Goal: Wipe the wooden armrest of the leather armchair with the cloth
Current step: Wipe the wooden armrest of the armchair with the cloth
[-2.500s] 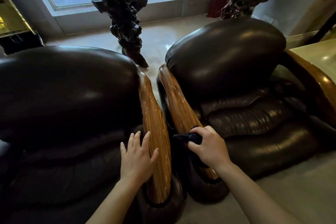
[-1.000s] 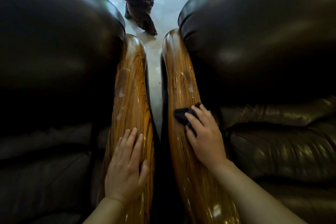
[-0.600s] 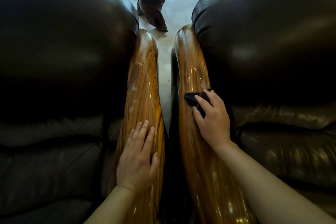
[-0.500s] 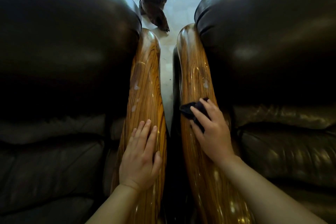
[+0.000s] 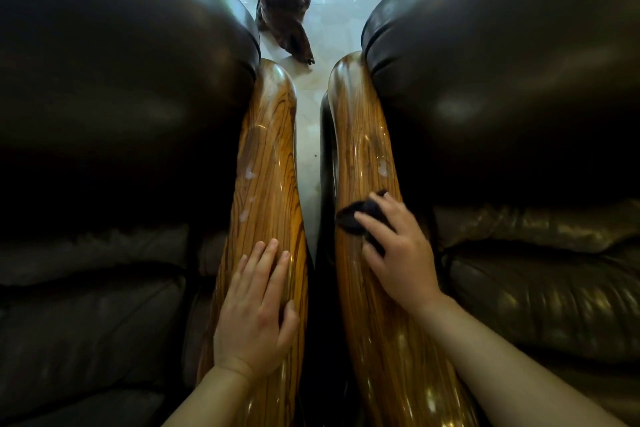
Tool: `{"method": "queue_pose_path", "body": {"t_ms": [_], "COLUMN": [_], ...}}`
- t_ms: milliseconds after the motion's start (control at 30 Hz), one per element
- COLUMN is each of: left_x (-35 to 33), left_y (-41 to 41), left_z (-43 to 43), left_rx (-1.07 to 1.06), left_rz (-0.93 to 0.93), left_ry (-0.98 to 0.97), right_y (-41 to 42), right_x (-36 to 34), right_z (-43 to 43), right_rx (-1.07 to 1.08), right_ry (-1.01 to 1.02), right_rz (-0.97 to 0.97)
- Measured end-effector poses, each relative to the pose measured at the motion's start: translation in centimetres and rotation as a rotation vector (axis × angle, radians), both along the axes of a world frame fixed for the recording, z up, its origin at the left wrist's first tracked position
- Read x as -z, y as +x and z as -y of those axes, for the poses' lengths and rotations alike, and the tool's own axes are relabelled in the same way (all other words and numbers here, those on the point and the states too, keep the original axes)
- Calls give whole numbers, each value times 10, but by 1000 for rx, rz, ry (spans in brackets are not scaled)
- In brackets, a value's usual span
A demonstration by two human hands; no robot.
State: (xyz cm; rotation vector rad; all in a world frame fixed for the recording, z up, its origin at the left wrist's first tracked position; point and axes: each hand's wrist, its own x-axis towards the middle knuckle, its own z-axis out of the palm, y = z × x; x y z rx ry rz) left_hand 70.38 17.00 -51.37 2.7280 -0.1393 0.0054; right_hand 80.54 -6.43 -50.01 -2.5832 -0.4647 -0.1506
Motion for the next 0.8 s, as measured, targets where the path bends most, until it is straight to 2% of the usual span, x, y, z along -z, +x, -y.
{"method": "queue_pose_path", "body": {"t_ms": [67, 100, 267, 333, 400, 533, 600, 667, 800], "left_x": [0, 1, 5, 6, 5, 6, 7, 7, 9], "left_y": [0, 1, 2, 2, 2, 2, 2, 2, 1], "left_z": [1, 1, 0, 0, 0, -1, -1, -1, -2], "left_rx": [-5, -6, 0, 0, -2, -2, 0, 1, 5], "left_rz": [-7, -9, 7, 10, 6, 9, 17, 29, 45], "left_ry": [3, 5, 14, 23, 34, 33, 25, 19, 7], "right_y": [-17, -17, 37, 55, 50, 3, -6, 2, 41], "right_x": [4, 4, -6, -10, -10, -3, 3, 3, -3], "right_z": [20, 28, 10, -8, -18, -3, 15, 24, 9], "right_rx": [-140, -141, 305, 362, 296, -68, -165, -105, 218], "right_ry": [-14, -2, 138, 131, 91, 33, 35, 82, 181], "right_rz": [-7, -13, -119, -126, -87, -39, -28, -16, -23]}}
